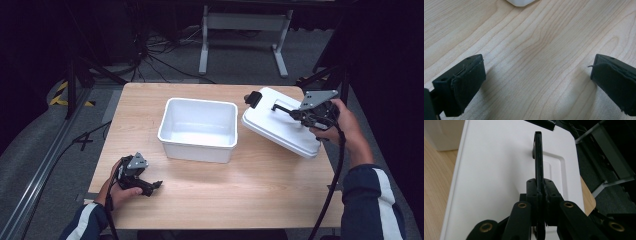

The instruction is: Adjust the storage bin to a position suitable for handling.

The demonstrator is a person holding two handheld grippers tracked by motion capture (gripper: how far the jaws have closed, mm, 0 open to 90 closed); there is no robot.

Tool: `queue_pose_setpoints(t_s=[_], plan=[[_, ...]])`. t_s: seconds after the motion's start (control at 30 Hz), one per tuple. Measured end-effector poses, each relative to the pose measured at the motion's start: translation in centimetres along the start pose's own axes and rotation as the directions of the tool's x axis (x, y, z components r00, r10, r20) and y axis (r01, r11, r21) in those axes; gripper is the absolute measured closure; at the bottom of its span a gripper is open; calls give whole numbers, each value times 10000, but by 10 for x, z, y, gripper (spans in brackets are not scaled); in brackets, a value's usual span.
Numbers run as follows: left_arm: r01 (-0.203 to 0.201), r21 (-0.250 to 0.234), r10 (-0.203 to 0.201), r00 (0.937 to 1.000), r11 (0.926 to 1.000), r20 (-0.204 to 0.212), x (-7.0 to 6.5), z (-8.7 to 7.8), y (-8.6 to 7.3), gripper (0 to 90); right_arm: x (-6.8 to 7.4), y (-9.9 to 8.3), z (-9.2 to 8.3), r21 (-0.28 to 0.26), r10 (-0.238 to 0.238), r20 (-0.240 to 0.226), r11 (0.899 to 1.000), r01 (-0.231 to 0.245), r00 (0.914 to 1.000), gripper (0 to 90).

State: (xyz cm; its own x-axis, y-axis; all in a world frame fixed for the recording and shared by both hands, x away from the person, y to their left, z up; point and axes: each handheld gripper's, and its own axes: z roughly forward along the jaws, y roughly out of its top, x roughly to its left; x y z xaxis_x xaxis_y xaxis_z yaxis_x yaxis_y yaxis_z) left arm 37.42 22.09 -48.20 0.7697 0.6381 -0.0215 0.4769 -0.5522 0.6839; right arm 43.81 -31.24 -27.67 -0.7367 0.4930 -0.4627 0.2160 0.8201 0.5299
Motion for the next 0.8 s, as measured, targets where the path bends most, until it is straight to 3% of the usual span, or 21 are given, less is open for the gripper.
queue_pose_setpoints(t_s=[0.8], plan=[[-5, -1, 5, 10000, 10000, 0, 0, 0, 0, 3, 8, -34, 49, 712, 638, -458, 9956, -605, 9969, 850]])
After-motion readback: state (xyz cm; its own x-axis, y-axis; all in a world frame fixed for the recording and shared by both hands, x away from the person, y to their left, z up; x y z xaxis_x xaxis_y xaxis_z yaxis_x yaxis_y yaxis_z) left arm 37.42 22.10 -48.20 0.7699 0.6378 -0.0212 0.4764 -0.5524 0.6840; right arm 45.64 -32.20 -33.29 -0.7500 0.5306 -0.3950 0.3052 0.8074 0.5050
